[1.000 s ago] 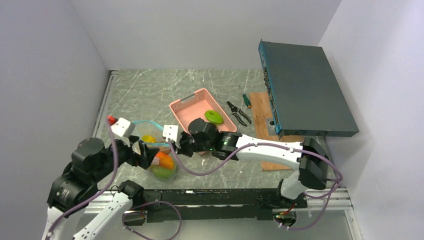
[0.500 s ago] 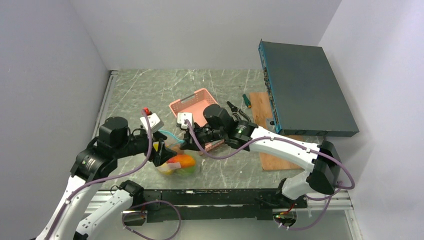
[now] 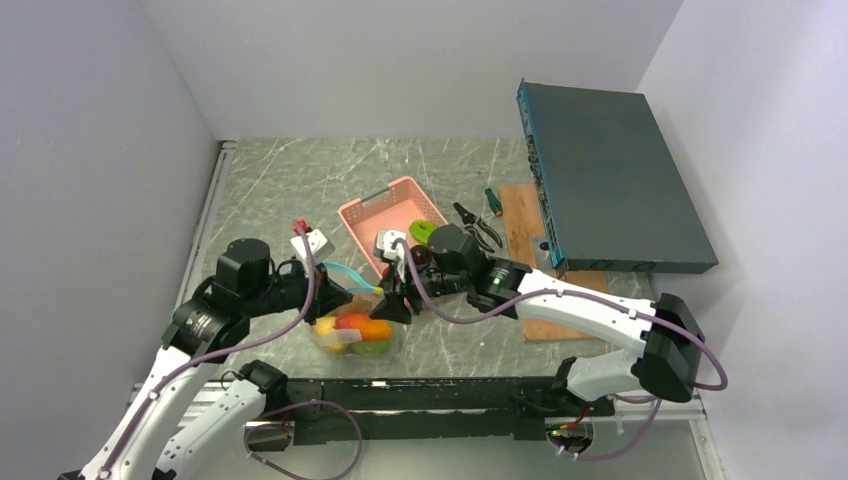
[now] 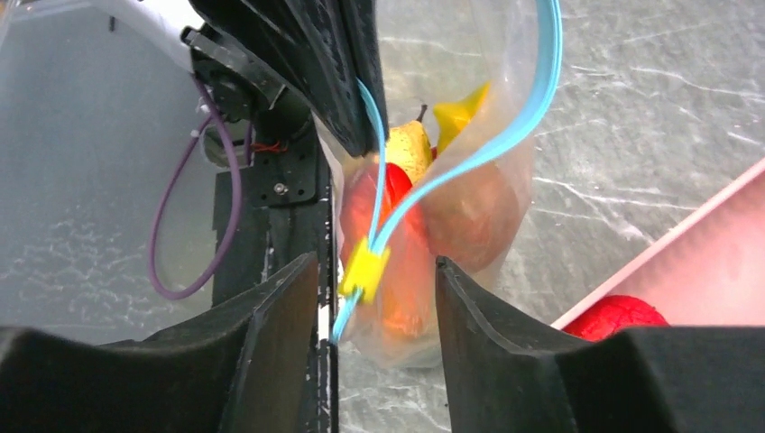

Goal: Place the food in the zip-top bag and seal the zipper
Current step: Zip the zipper food storage bag at the center of the board.

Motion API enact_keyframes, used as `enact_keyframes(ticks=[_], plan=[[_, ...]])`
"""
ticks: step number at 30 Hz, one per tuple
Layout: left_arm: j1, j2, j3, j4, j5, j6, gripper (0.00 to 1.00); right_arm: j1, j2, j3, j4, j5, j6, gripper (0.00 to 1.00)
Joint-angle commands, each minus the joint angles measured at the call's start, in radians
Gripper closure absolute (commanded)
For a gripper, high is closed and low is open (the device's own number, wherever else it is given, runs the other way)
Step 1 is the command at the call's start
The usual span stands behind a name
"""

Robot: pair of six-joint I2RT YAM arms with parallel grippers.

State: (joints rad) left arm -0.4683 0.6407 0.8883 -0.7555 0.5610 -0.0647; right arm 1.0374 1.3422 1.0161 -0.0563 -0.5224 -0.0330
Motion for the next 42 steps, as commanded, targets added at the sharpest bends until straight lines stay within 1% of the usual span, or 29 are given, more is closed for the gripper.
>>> enact_keyframes(ticks=[1, 2, 3, 5, 6, 7, 9, 12, 13, 14, 16, 17, 18, 21, 22, 23, 24, 27, 31, 32, 34, 36, 38, 42], plan=[[0.001, -0.046, -0.015, 0.079, -0.016, -0.058, 1.0, -0.004, -0.097, -0.091, 0.197, 0.118, 0.17, 0.41], [0.0, -0.052, -0.015, 0.075, -0.017, -0.062, 1.0, -0.004, -0.112, -0.117, 0.222, 0.142, 0.196, 0.37], [0.0, -0.056, -0.014, 0.071, -0.021, -0.064, 1.0, -0.004, -0.125, -0.137, 0.242, 0.145, 0.211, 0.36], [0.0, -0.063, -0.009, 0.067, -0.024, -0.068, 1.0, -0.003, -0.137, -0.16, 0.264, 0.135, 0.225, 0.37], [0.0, -0.065, -0.006, 0.07, -0.026, -0.071, 1.0, -0.003, -0.137, -0.165, 0.27, 0.134, 0.227, 0.4], [0.0, -0.065, -0.004, 0.072, -0.03, -0.073, 1.0, -0.004, -0.137, -0.166, 0.275, 0.132, 0.227, 0.46], [0.0, -0.064, -0.002, 0.081, -0.032, -0.078, 1.0, -0.005, -0.129, -0.16, 0.28, 0.132, 0.223, 0.52], [0.0, -0.053, 0.001, 0.085, -0.007, -0.079, 1.0, -0.004, -0.104, -0.134, 0.286, 0.104, 0.224, 0.56], [0.0, -0.048, 0.003, 0.084, 0.001, -0.078, 1.0, -0.004, -0.096, -0.129, 0.296, 0.094, 0.224, 0.6], [0.001, -0.044, 0.006, 0.082, 0.005, -0.077, 1.0, -0.006, -0.088, -0.127, 0.306, 0.09, 0.224, 0.67], [0.0, -0.034, 0.021, 0.067, 0.002, -0.073, 1.0, -0.005, -0.072, -0.116, 0.304, 0.089, 0.22, 0.95], [0.0, -0.029, 0.035, 0.055, 0.001, -0.069, 0.96, -0.006, -0.067, -0.111, 0.299, 0.093, 0.22, 1.0], [0.001, -0.022, 0.052, 0.041, 0.008, -0.062, 0.86, -0.006, -0.065, -0.11, 0.299, 0.098, 0.22, 1.0], [0.0, 0.003, 0.132, 0.024, 0.069, -0.045, 0.47, -0.007, -0.078, -0.128, 0.326, 0.078, 0.221, 1.0], [0.0, 0.017, 0.167, 0.03, 0.09, -0.041, 0.32, -0.005, -0.083, -0.131, 0.329, 0.044, 0.21, 1.0], [0.0, 0.039, 0.211, 0.028, 0.106, -0.034, 0.22, -0.007, -0.088, -0.138, 0.336, 0.004, 0.194, 1.0], [0.0, 0.065, 0.255, 0.017, 0.123, -0.022, 0.15, -0.007, -0.097, -0.15, 0.35, -0.021, 0.191, 1.0], [0.0, 0.153, 0.333, -0.007, 0.168, 0.028, 0.02, -0.007, -0.111, -0.172, 0.384, -0.034, 0.2, 1.0], [0.0, 0.252, 0.347, -0.015, 0.249, 0.096, 0.01, -0.007, -0.095, -0.141, 0.336, -0.032, 0.197, 1.0], [0.001, 0.269, 0.343, -0.014, 0.273, 0.106, 0.03, -0.008, -0.094, -0.139, 0.332, -0.029, 0.199, 1.0], [0.0, 0.292, 0.333, -0.019, 0.308, 0.125, 0.13, -0.007, -0.099, -0.143, 0.336, -0.027, 0.202, 1.0], [0.0, 0.3, 0.31, -0.017, 0.322, 0.137, 0.24, -0.009, -0.104, -0.147, 0.342, -0.034, 0.207, 1.0], [0.001, 0.301, 0.283, -0.014, 0.334, 0.146, 0.32, -0.012, -0.104, -0.151, 0.35, -0.047, 0.213, 1.0], [0.0, 0.302, 0.239, -0.004, 0.354, 0.154, 0.43, -0.016, -0.098, -0.146, 0.348, -0.058, 0.211, 1.0]])
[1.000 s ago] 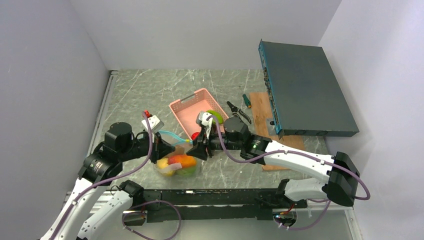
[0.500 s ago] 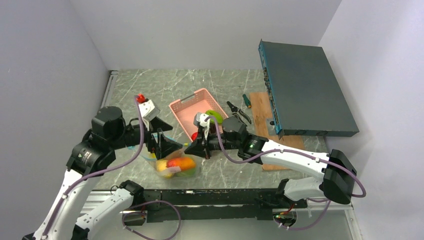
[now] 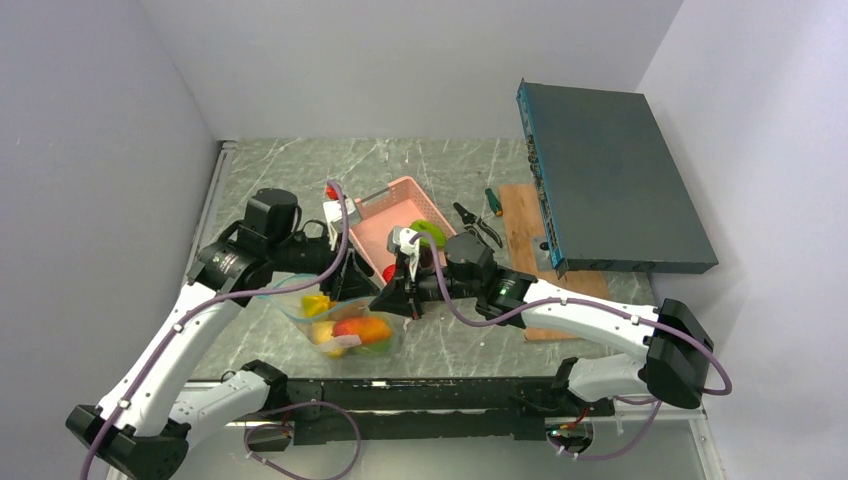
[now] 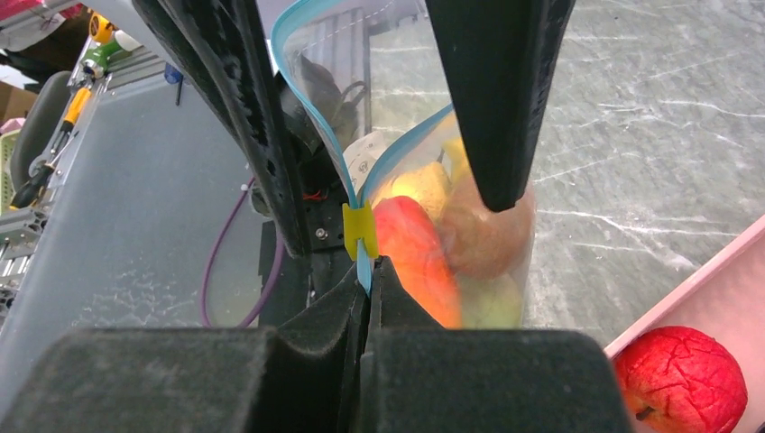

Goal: Place the food in the zip-top bag and seal the zipper
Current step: Zip the zipper food storage bag at the center of the board.

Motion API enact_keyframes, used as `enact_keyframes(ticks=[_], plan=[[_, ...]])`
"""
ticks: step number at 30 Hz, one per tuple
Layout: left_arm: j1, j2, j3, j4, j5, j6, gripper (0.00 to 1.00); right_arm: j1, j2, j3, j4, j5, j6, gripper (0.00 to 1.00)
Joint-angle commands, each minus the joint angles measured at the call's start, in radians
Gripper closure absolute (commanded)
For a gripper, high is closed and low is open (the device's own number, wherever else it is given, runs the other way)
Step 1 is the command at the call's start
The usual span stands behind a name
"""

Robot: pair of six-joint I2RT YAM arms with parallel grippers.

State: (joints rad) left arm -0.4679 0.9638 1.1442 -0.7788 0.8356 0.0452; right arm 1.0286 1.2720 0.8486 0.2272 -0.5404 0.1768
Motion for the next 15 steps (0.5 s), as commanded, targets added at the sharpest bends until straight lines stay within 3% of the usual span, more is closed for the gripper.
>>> enact_keyframes(ticks=[1, 8, 13, 15], plan=[[0.0, -0.019, -0.023, 0.01, 0.083, 0.048, 0.44, -0.007, -0.029, 0.02, 0.066, -0.039, 0.001, 1.0], [0.0, -0.05, -0.076, 0.02, 0.076, 0.046, 0.42, -0.014, -0.037, 0.017, 0.061, -0.046, -0.003, 1.0], [-0.001, -0.052, -0.093, 0.028, 0.074, 0.035, 0.46, -0.015, -0.044, 0.016, 0.057, -0.048, -0.01, 1.0], [-0.001, -0.058, -0.097, 0.046, 0.083, 0.025, 0.52, -0.015, -0.042, 0.019, 0.052, -0.05, -0.013, 1.0]])
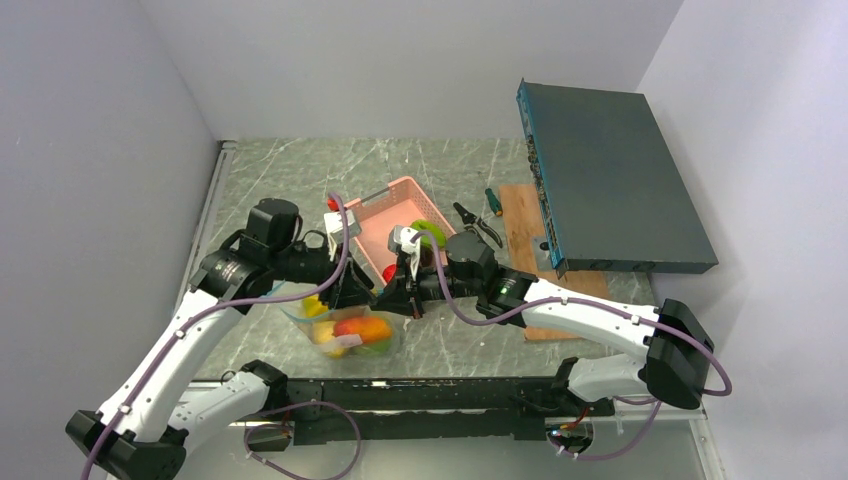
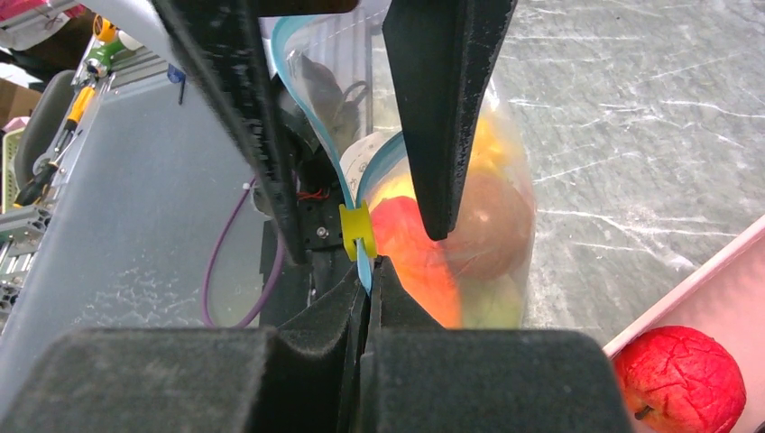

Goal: Place the food in the zip-top bag and seal the zipper
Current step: Zip the zipper food storage bag at the center of the board.

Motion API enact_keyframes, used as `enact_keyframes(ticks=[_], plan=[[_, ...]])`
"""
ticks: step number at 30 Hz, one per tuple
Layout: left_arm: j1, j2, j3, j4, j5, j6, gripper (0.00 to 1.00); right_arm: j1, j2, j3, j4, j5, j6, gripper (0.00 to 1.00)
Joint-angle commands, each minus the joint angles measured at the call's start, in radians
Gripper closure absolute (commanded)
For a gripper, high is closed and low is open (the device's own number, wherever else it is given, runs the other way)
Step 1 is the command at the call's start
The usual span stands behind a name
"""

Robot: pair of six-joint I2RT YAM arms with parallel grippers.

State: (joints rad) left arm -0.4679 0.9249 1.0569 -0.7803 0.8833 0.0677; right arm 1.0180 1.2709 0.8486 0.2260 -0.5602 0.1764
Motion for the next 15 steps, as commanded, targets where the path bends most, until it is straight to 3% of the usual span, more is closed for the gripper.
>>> enact_keyframes(ticks=[1, 3, 15], plan=[[-0.001, -0.022, -0.009, 0.053, 0.028, -0.003, 0.58, -0.005, -0.041, 0.02, 0.05, -0.03, -0.012, 1.0], [-0.001, -0.024, -0.009, 0.061, 0.012, -0.012, 0.67, -0.005, -0.04, 0.018, 0.053, -0.031, -0.01, 1.0], [-0.001, -0.024, -0.007, 0.077, -0.004, -0.042, 0.73, -0.005, -0.023, 0.025, 0.064, -0.037, -0.002, 1.0]])
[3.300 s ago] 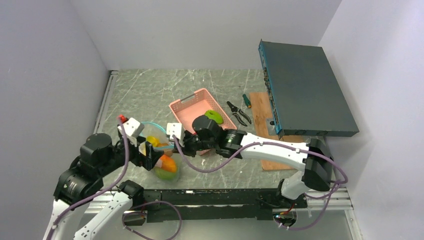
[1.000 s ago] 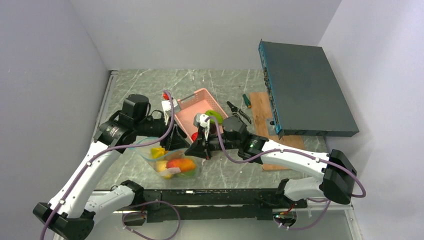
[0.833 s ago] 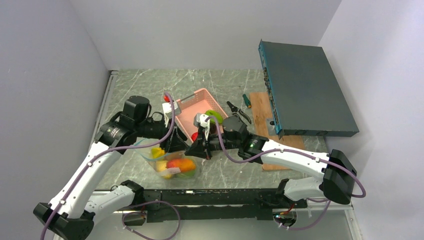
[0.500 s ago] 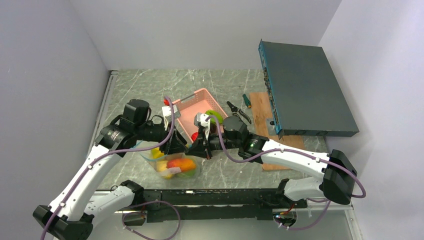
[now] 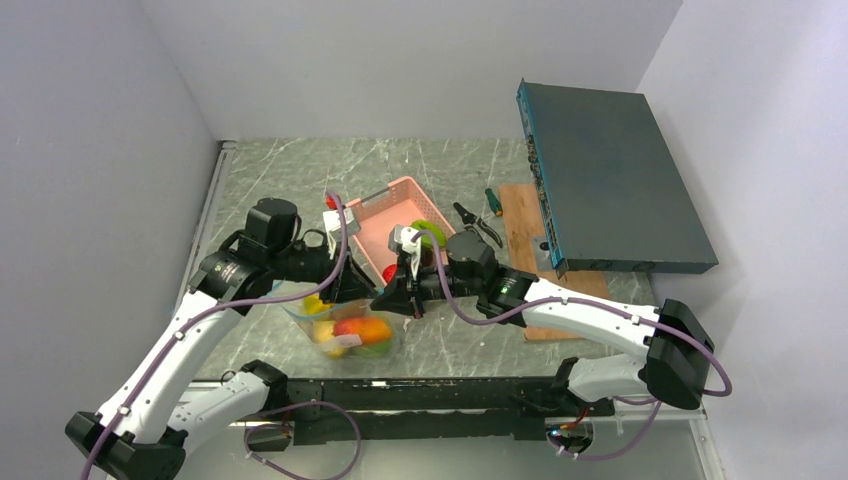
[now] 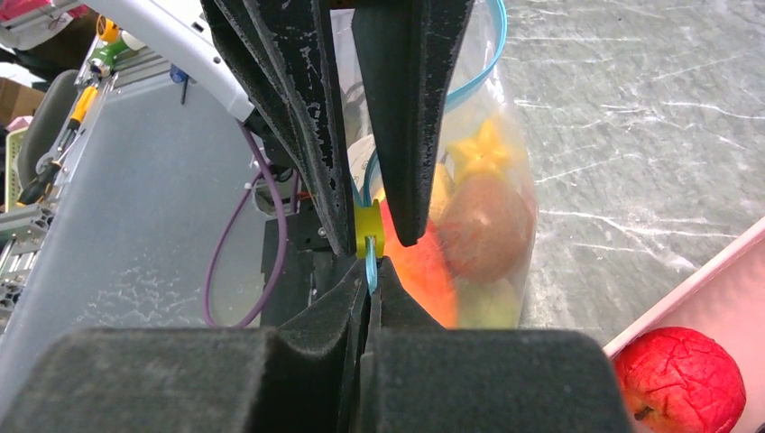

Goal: Place the food in the zip-top bag and seal the zipper
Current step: Zip the zipper food storage bag at the center of the board.

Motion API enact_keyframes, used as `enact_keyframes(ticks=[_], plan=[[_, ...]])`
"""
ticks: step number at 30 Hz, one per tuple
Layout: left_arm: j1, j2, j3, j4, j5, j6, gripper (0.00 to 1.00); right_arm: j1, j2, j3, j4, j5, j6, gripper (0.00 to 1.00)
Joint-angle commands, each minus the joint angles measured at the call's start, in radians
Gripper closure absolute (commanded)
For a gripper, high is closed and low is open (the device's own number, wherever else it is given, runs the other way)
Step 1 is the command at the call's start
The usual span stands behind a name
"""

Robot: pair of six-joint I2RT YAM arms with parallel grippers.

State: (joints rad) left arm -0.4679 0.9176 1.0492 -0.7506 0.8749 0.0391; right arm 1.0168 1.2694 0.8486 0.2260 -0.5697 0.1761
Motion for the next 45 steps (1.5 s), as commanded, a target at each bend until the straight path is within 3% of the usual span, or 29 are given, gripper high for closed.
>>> enact_keyframes(ticks=[1, 4, 7, 8, 12, 14, 17, 21, 27, 36, 38, 43, 44, 45], plan=[[-0.001, -0.017, 0.0, 0.047, 0.002, -0.015, 0.75, -0.003, -0.021, 0.026, 0.066, -0.022, 0.002, 1.0], [-0.001, -0.018, -0.007, 0.06, -0.001, -0.023, 0.84, -0.003, -0.012, 0.036, 0.064, -0.022, 0.008, 1.0], [-0.001, -0.024, -0.012, 0.074, 0.002, -0.03, 0.98, -0.002, 0.0, 0.049, 0.057, -0.002, 0.022, 0.82], [-0.002, -0.027, -0.015, 0.076, -0.001, -0.03, 1.0, -0.004, 0.003, 0.051, 0.058, 0.0, 0.026, 0.81], [-0.002, -0.041, -0.02, 0.074, -0.008, -0.03, 1.0, -0.003, 0.018, 0.06, 0.076, -0.001, 0.043, 0.82], [-0.002, -0.048, -0.022, 0.07, -0.01, -0.03, 1.0, -0.003, 0.029, 0.067, 0.078, 0.002, 0.045, 1.0], [-0.001, -0.057, -0.026, 0.061, -0.036, -0.032, 1.0, -0.003, 0.026, 0.064, 0.077, 0.073, 0.06, 1.0], [-0.001, -0.063, -0.037, 0.023, -0.112, -0.094, 1.0, -0.003, -0.03, -0.021, 0.166, 0.327, 0.224, 1.0], [-0.001, -0.104, -0.038, -0.023, -0.192, -0.141, 1.0, -0.003, -0.067, -0.085, 0.234, 0.386, 0.356, 1.0], [-0.002, -0.183, -0.026, -0.157, -0.357, -0.171, 1.0, -0.014, -0.147, -0.184, 0.317, 0.46, 0.403, 1.0], [-0.001, -0.219, -0.035, -0.176, -0.386, -0.186, 1.0, -0.019, -0.154, -0.196, 0.325, 0.424, 0.404, 1.0], [-0.001, -0.292, -0.079, -0.115, -0.28, -0.196, 1.0, -0.023, -0.093, -0.09, 0.254, -0.005, 0.182, 1.0], [-0.001, -0.293, -0.082, -0.108, -0.252, -0.195, 1.0, -0.022, -0.071, -0.045, 0.185, -0.076, 0.13, 0.96], [-0.001, -0.291, -0.083, -0.102, -0.228, -0.193, 1.0, -0.023, -0.05, 0.004, 0.111, -0.116, 0.08, 0.81]])
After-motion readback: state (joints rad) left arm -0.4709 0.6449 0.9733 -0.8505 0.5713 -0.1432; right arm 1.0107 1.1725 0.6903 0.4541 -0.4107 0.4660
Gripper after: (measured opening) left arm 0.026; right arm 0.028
